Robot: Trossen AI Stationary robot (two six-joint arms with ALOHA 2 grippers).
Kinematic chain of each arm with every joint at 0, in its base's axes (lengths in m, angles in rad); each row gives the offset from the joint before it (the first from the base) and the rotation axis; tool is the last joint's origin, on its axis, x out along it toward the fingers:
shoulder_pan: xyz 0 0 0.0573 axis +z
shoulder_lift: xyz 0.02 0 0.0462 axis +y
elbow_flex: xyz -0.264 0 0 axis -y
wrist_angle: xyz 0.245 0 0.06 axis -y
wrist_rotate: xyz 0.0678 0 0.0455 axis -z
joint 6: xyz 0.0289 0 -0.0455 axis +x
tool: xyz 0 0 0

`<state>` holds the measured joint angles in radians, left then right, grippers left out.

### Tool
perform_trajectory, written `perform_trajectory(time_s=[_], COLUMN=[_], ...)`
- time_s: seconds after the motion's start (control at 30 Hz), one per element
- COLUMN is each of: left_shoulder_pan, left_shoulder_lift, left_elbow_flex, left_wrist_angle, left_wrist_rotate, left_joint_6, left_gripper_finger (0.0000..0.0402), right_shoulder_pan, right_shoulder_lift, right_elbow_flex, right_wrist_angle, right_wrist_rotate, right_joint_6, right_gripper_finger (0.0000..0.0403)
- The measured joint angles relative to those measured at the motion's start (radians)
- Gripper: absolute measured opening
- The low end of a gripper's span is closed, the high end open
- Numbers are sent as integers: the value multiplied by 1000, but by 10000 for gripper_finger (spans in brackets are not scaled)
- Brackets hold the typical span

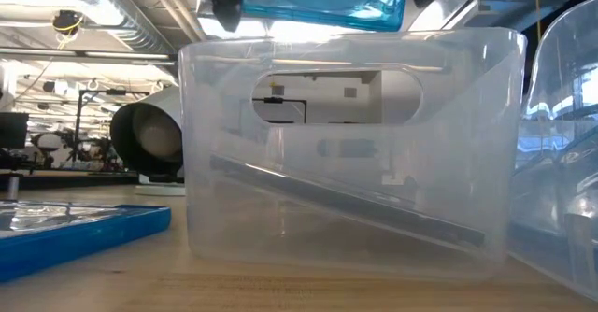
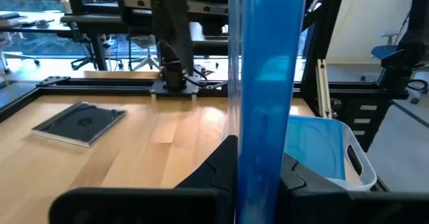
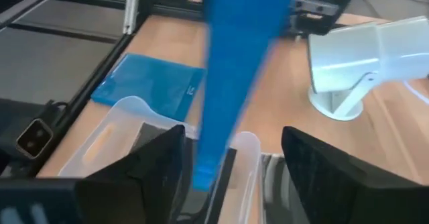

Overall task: Pick & place jewel cases by type
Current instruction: Put the top blue cd case into the right transparent bin

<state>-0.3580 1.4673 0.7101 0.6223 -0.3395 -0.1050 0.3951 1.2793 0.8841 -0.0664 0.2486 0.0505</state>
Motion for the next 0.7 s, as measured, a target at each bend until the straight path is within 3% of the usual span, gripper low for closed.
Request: perform_trajectory(time_s=[0.1,0.27,0.7], left_shoulder_pan=[1,-6,-6], left_shoulder_lift=[0,0,0], left_elbow_flex=[0,0,0], left_wrist_angle=[0,3,7], left_wrist_rotate=[4,21,-32], left_joint_6=[6,14,14], left_gripper_finger=[31,31,31], right_shoulder_pan=[8,3,-2], right_shoulder_lift=[0,0,1], right_elbow_flex=[0,0,0], right_wrist_angle=[-4,-5,-40], right_wrist_rotate=[-10,27,17], right_joint_6=[7,153,176], right_gripper_finger=[256,236,72])
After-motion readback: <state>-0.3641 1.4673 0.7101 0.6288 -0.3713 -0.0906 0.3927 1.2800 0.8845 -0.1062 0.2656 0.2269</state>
